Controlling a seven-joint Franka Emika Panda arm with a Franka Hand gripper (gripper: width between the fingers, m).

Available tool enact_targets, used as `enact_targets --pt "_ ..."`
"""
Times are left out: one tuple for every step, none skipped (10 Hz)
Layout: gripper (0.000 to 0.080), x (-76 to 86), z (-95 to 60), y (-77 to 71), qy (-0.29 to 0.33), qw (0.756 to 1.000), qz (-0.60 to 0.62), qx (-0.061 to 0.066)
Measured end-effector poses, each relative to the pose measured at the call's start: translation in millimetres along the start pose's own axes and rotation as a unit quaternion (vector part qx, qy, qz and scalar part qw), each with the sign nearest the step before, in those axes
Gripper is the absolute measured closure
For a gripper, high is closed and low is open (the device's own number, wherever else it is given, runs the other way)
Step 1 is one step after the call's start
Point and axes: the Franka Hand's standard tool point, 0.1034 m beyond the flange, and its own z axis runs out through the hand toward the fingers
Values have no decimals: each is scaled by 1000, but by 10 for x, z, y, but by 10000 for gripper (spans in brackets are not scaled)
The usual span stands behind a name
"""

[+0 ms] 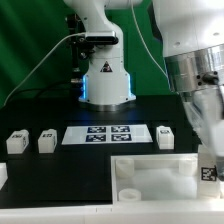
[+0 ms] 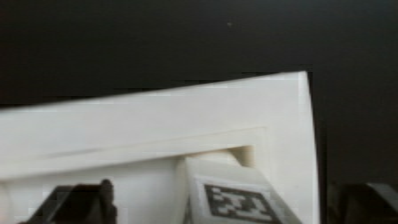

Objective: Assemble one leg

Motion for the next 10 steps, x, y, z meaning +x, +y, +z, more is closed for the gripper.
enact_targets --pt "169 25 -7 -8 0 998 -67 1" --pt "156 57 -22 6 0 987 -162 -10" --pt "156 82 -53 4 4 969 -246 -18" --pt "156 62 -70 4 14 949 -314 -30" --pt "151 68 -67 -1 14 930 -367 -30" --pt "151 83 -66 -3 13 908 -417 -31" --pt "151 86 -66 -3 11 887 -460 -32" --pt "151 91 -66 -4 10 864 -502 -32" --pt "278 96 -65 -5 9 852 -523 -33" --pt "414 95 -64 -4 9 854 -520 -33"
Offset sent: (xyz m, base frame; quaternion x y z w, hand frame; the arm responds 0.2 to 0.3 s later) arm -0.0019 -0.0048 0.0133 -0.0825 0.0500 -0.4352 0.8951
